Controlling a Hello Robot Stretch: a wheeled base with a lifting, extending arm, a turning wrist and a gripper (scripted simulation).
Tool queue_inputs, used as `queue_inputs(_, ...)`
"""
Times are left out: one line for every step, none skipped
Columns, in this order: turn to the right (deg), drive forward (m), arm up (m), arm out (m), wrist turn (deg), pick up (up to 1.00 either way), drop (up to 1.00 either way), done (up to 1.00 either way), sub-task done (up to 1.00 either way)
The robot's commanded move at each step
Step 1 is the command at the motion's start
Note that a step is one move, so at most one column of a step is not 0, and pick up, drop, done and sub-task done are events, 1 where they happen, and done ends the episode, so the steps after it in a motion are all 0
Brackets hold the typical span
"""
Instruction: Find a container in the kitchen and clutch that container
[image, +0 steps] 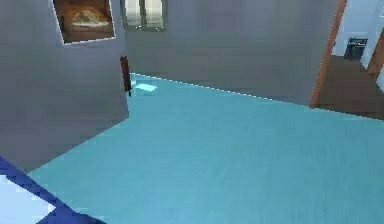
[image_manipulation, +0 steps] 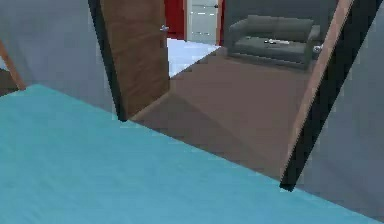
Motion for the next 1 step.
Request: queue_inputs(45.0, 0.00, 0.00, 0.00, 0.0, 0.00, 0.00, 0.00, 0.00)
